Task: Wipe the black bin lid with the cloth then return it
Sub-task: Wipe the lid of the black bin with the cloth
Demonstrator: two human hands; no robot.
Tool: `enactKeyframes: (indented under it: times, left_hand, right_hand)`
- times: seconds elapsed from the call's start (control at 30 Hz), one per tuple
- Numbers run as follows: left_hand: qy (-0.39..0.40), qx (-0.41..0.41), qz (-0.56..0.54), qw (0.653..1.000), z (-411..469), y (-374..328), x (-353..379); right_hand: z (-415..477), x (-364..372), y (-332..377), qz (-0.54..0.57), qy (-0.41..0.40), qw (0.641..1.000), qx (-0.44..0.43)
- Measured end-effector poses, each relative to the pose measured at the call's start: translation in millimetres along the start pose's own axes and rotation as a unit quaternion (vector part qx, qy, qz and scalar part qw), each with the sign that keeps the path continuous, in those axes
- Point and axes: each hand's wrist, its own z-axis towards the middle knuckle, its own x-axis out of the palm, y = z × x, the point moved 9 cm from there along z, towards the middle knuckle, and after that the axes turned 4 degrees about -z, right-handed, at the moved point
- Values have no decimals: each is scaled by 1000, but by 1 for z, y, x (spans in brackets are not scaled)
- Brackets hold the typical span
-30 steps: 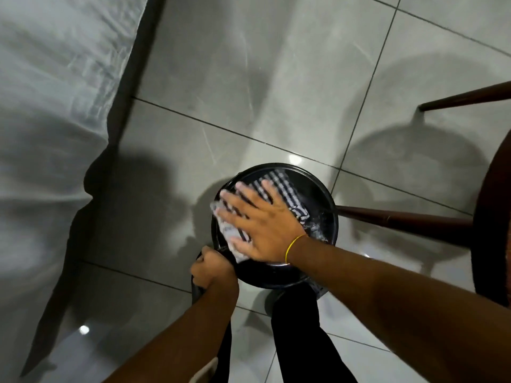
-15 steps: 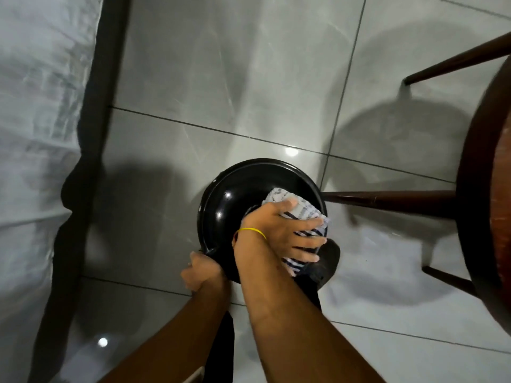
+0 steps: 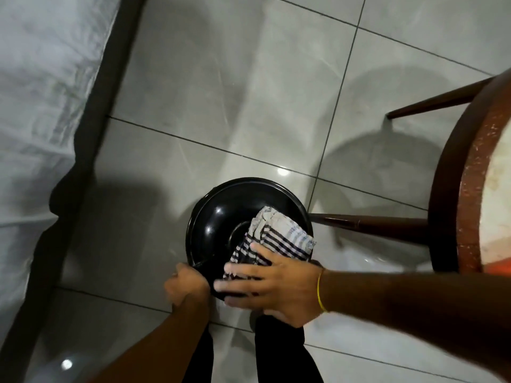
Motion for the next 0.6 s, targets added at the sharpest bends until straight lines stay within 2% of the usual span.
enactKeyframes:
  times: [0.03,0.1,0.2,0.33,0.5,0.6]
  left_hand:
    - [-4,1,0,1000,0,-1,0]
    - [-8,0,-4,1000,3,0,0]
    - [-20,-6,-11,1000,7,5,-2]
    - [-22,10,17,1000,6,1,-4]
    - [-4,-24,-14,1000,3,3,-1]
    - [12,-37,-38,999,1,4,0]
  right_hand:
    - [-6,10,-4,-41,20,995,-90]
    - [-14,22,-19,-91,37,973,-210]
    - [-8,33,-34,-112,27,957,-266]
    - [3,38,-21,-75,-19,973,-218]
    - [24,35,-16,-44,-47,993,-96]
    - [33,33,-19,-21,-69,997,12]
